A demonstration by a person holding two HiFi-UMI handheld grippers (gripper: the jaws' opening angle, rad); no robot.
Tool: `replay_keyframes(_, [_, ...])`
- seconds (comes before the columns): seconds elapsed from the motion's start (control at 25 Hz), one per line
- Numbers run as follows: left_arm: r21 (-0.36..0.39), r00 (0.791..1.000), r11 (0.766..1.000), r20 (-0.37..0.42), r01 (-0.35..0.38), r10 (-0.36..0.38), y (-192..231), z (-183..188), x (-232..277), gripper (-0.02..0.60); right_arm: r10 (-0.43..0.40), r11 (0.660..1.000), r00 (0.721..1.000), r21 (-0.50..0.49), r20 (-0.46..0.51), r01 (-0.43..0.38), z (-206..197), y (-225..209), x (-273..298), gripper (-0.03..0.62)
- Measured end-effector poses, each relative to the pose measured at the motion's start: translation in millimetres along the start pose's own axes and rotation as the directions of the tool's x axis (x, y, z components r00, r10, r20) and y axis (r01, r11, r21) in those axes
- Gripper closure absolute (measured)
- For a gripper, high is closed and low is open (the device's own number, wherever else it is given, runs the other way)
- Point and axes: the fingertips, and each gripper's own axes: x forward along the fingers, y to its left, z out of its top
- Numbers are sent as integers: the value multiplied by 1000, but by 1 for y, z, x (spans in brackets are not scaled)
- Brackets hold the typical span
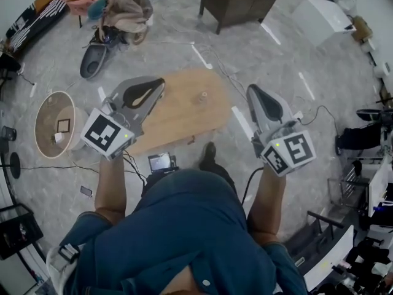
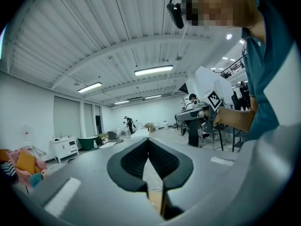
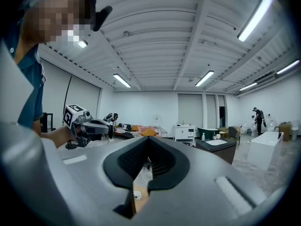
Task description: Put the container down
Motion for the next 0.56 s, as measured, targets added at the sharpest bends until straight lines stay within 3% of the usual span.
replay_keyframes(0.56, [22, 999, 1000, 34, 5, -6, 2, -4, 10, 583, -7, 1000, 1000, 11, -5, 7, -4, -3, -4, 586])
